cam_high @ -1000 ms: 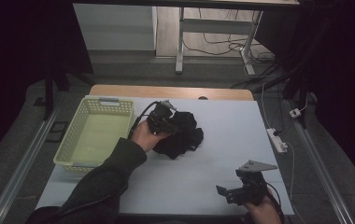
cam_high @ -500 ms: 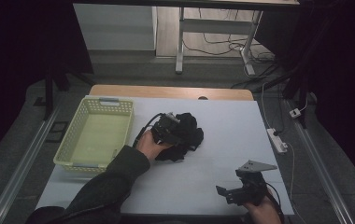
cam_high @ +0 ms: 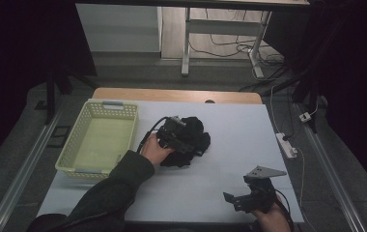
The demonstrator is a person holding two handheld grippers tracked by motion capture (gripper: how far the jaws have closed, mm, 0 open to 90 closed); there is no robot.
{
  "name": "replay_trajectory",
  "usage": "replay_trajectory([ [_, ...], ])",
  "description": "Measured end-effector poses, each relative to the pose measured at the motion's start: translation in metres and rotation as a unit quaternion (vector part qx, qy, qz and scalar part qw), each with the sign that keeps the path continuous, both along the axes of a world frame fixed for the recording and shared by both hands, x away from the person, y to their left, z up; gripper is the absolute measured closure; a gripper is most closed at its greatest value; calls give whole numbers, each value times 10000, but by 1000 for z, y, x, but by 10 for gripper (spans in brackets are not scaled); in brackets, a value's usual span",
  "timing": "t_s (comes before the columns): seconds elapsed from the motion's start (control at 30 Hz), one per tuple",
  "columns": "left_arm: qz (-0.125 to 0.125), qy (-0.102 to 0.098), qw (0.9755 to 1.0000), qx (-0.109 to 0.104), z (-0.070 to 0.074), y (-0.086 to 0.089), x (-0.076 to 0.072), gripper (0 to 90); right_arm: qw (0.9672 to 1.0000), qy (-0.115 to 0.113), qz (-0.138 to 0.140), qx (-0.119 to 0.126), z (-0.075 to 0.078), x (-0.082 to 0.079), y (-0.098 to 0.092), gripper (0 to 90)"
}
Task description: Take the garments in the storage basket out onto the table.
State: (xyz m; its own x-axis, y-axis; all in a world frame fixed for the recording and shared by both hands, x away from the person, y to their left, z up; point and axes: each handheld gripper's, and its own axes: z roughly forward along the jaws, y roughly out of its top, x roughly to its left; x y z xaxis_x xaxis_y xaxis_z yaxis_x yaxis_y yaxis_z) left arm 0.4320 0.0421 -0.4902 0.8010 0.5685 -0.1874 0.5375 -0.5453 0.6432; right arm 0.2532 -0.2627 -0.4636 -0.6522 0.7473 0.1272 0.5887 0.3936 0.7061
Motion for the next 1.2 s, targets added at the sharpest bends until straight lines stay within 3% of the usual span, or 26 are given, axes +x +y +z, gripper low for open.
replay_trajectory([
  [0.2, 8, -223, 9997, -71, 8, 6, -5, 38, 10000, 7, 2, 11, 0, 0, 0, 6],
  [0.43, -7, -233, 9996, -126, 11, 10, -9, 3, 10000, 10, 1, 9, 0, 0, 0, 7],
  [0.67, -74, -177, 9990, -413, 18, 17, -12, 0, 10000, 13, -3, 10, 0, 0, 0, 6],
  [0.87, -142, -296, 9987, -402, 22, 20, -17, 0, 10000, 34, -20, 25, 0, 0, 0, 6],
  [1.2, -212, -283, 9979, -544, 28, 27, -23, 0, 10000, 30, -46, 26, 0, 1, -1, 6],
])
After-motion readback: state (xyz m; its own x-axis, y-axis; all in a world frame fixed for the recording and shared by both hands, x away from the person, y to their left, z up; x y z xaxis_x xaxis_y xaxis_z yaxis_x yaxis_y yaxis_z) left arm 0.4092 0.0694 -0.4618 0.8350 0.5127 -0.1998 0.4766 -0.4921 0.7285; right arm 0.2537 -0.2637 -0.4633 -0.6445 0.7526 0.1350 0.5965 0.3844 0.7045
